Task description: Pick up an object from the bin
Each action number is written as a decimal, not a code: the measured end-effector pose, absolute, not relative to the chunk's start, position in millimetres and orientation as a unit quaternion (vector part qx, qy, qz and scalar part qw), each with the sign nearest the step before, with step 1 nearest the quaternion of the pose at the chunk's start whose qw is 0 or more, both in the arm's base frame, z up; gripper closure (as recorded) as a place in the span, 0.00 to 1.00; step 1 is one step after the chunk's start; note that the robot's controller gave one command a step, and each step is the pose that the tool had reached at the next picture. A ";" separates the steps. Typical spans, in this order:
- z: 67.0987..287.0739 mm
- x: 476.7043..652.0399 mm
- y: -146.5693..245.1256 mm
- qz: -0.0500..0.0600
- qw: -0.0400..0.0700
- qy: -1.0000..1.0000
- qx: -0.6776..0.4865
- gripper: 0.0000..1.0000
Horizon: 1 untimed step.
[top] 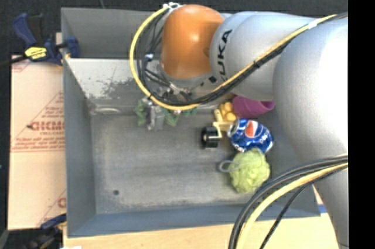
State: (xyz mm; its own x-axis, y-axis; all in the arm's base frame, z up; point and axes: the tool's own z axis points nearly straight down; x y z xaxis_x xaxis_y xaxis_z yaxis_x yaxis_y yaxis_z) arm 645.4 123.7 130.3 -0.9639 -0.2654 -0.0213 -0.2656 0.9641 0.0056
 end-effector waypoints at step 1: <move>141.2 646.1 123.6 0.004 0.012 0.991 -0.133 1.00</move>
Offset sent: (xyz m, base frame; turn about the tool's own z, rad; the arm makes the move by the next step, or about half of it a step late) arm 0.0007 -0.0001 0.0478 0.0007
